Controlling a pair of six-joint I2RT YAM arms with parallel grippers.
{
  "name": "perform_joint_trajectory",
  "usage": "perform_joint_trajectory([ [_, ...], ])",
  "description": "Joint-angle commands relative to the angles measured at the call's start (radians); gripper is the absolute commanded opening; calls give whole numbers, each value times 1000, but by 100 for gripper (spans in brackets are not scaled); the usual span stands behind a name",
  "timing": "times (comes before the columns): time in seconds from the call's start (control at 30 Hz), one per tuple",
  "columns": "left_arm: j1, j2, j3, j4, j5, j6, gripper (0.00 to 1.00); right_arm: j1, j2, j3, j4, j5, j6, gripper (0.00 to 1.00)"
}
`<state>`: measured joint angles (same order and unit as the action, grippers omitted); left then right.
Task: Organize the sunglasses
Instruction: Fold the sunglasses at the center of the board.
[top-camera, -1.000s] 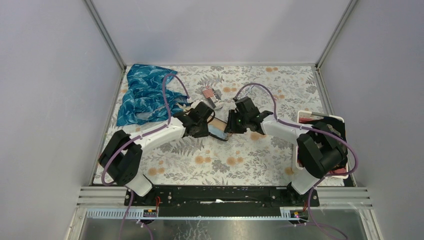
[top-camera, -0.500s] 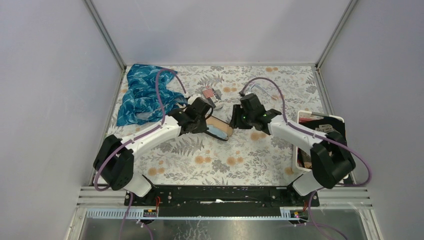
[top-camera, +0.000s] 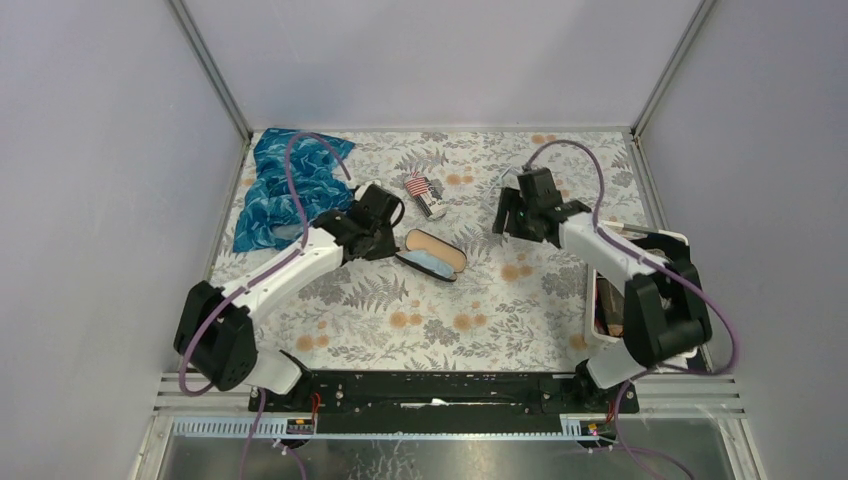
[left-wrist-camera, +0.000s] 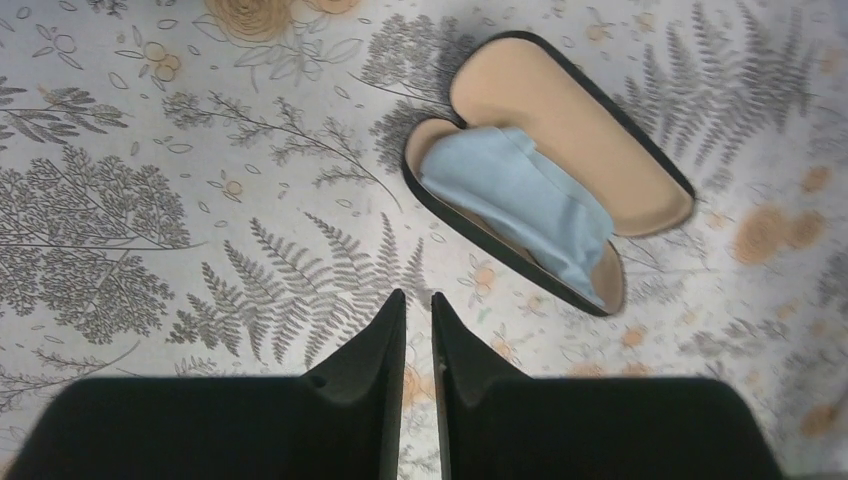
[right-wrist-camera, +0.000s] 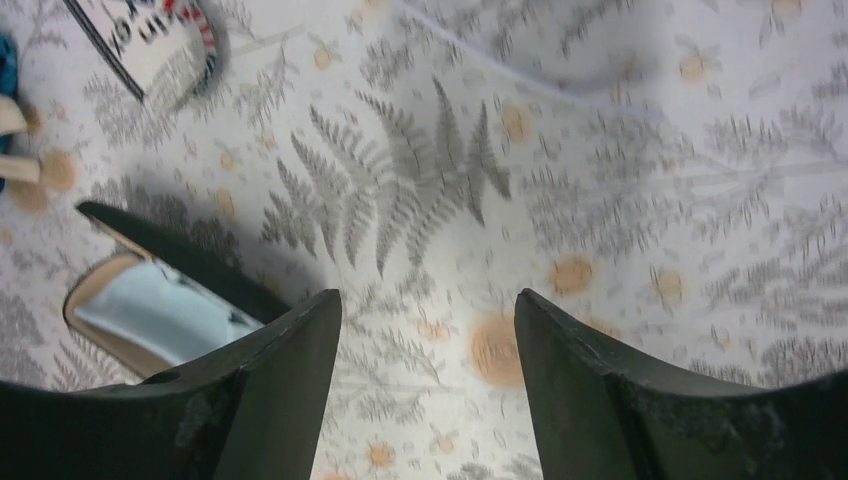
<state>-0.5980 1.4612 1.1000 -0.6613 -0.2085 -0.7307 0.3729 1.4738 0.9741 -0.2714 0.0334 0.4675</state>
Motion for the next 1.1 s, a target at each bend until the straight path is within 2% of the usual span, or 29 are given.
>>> perform_joint_trajectory([
  [0.0,-31,-124,40,0,48,9,20,-16,167,205,-49,66,-58,72],
  [0.17,-46,-192,-14,40,78,0,22,-66,358,392,-62,30,-27,72],
  [0.5,-61,-173,-72,72,132,-1,22,-71,716,782,-120,-9,78,77],
  [0.57,-62,-175,-73,72,133,3,22,-71,763,834,-128,-6,92,70],
  [0.67,-63,-185,-79,72,133,4,22,-70,783,853,-125,-7,105,47],
  [0.77,-63,-193,-90,77,133,2,22,-70,742,791,-81,-4,113,32],
  [0.87,-63,-186,-98,84,138,2,22,-69,696,724,-60,-2,110,23],
  [1.07,-64,-160,-98,104,158,6,22,-65,591,539,-11,-29,95,16],
])
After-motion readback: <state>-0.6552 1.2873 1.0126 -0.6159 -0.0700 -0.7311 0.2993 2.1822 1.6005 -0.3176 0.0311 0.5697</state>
